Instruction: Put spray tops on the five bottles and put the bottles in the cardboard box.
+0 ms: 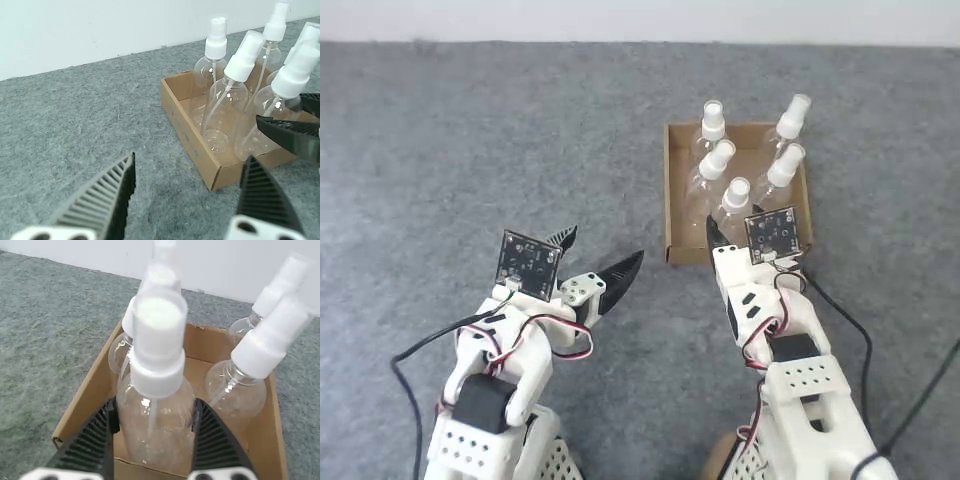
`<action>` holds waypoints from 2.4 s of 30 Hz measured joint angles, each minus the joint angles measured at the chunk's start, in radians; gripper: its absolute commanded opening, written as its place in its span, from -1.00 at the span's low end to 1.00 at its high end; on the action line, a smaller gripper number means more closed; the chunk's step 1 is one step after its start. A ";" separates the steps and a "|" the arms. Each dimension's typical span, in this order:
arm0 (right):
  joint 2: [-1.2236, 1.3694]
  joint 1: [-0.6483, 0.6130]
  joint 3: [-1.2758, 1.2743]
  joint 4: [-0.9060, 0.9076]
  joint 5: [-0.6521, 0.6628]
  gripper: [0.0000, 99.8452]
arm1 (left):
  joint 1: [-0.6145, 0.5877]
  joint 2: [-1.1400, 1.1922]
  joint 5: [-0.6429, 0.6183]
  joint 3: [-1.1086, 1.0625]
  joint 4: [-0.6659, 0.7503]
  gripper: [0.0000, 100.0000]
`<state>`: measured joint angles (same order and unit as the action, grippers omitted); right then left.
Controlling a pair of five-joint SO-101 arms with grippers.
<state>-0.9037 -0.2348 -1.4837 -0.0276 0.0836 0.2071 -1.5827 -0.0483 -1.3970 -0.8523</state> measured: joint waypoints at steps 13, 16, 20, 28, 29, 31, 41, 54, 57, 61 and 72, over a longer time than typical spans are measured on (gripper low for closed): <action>0.000 0.000 0.000 0.000 0.003 -0.99 | 0.000 0.000 0.000 0.000 0.000 -0.38; 0.000 0.000 0.000 0.000 0.003 -0.99 | 0.000 0.000 0.000 0.000 0.000 -0.38; 0.000 0.000 0.000 0.015 0.003 -0.99 | 0.000 0.000 0.000 0.000 0.000 -0.38; -0.002 0.002 0.052 0.140 0.006 -0.99 | 0.000 0.000 0.000 0.000 0.000 -0.38; -0.002 0.002 0.052 0.140 0.006 -0.99 | 0.000 0.000 0.000 0.000 0.000 -0.38; -0.002 0.002 0.055 0.144 0.006 -0.99 | 0.000 0.000 0.000 0.000 0.000 -0.38; 0.064 0.002 0.092 0.146 0.006 -0.99 | 0.000 0.000 0.000 0.000 0.000 -0.38; 0.095 0.002 0.110 0.146 0.006 -0.72 | 0.000 0.000 0.000 0.000 0.000 -0.38; 0.095 -0.003 0.110 0.146 -0.018 -0.67 | 0.000 0.000 0.000 0.000 0.000 -0.38; 0.095 -0.002 0.110 0.146 -0.025 -0.67 | 0.000 0.000 0.000 0.000 0.000 -0.38; 0.095 -0.003 0.110 0.146 -0.015 -0.55 | 0.000 0.000 0.000 0.000 0.000 -0.38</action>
<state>-0.8086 -0.2378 -1.3732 0.1181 0.0683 0.2071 -1.5827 -0.0483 -1.3970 -0.8523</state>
